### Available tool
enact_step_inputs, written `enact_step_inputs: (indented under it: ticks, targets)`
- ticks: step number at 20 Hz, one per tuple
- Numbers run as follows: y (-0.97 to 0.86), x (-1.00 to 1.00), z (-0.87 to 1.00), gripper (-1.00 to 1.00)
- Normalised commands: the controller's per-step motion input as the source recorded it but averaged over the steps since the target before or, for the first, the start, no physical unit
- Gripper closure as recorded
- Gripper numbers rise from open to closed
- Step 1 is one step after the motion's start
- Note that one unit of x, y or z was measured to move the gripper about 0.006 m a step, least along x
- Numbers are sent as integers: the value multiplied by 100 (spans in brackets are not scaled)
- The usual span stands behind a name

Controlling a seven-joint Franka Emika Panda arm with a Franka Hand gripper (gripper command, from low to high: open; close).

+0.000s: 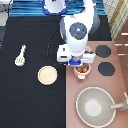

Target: Take the lid off the pot, put the pot on the plate, and use the tool to push the pot to the front of the table.

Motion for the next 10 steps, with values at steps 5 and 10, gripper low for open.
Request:
enact_step_inputs:
  ticks: [5, 10]
  targets:
    - [-15, 47, 0, -100]
    - [-10, 46, 1, 100]
